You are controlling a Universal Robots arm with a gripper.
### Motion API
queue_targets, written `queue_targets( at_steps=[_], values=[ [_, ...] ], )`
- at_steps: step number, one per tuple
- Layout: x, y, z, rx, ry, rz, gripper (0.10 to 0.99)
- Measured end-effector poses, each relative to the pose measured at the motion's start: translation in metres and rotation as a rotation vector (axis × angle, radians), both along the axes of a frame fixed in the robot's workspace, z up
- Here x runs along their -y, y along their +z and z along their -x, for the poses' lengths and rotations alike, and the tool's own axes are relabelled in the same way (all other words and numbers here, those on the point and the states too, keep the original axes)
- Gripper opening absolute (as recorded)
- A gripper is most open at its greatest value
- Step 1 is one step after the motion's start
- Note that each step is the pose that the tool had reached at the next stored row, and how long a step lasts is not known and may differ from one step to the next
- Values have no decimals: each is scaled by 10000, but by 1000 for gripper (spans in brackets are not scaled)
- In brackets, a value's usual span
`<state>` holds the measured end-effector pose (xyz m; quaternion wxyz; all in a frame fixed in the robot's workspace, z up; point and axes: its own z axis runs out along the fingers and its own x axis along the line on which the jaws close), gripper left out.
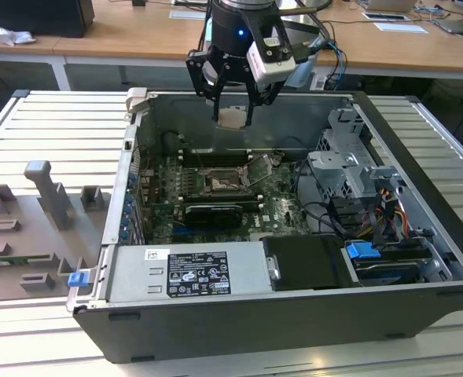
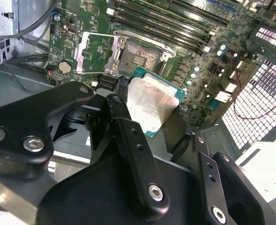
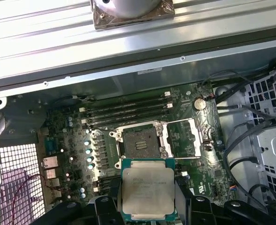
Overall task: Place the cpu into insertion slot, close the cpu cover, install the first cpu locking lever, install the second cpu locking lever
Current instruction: 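Place the cpu into insertion slot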
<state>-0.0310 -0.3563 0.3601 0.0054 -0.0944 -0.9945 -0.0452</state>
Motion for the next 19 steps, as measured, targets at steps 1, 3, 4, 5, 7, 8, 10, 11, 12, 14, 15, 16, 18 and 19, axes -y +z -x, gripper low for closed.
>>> queue_targets(
  at_steps=[1,3,4,5,7,8,10,11,12,14,15,16,18,19],
  values=[
    [0,0,0,-1,-13,1,537],
    [0,-1,0,0,-106,0,537],
    [0,-2,0,0,-150,-1,537],
    [0,-2,0,0,-203,-1,537],
    [0,-2,0,0,-313,-1,537],
    [0,-2,0,0,-355,-1,537],
    [0,-2,0,0,-469,0,537],
    [0,-2,0,1,-538,-1,537],
    [0,-2,0,0,-638,-1,537],
    [0,-2,0,0,-741,-1,537],
    [0,-2,0,0,-794,-1,537],
    [0,-2,0,0,-848,-1,537],
    [0,-2,0,0,-968,-1,537],
    [0,-2,0,0,-1009,0,537]
  ],
)
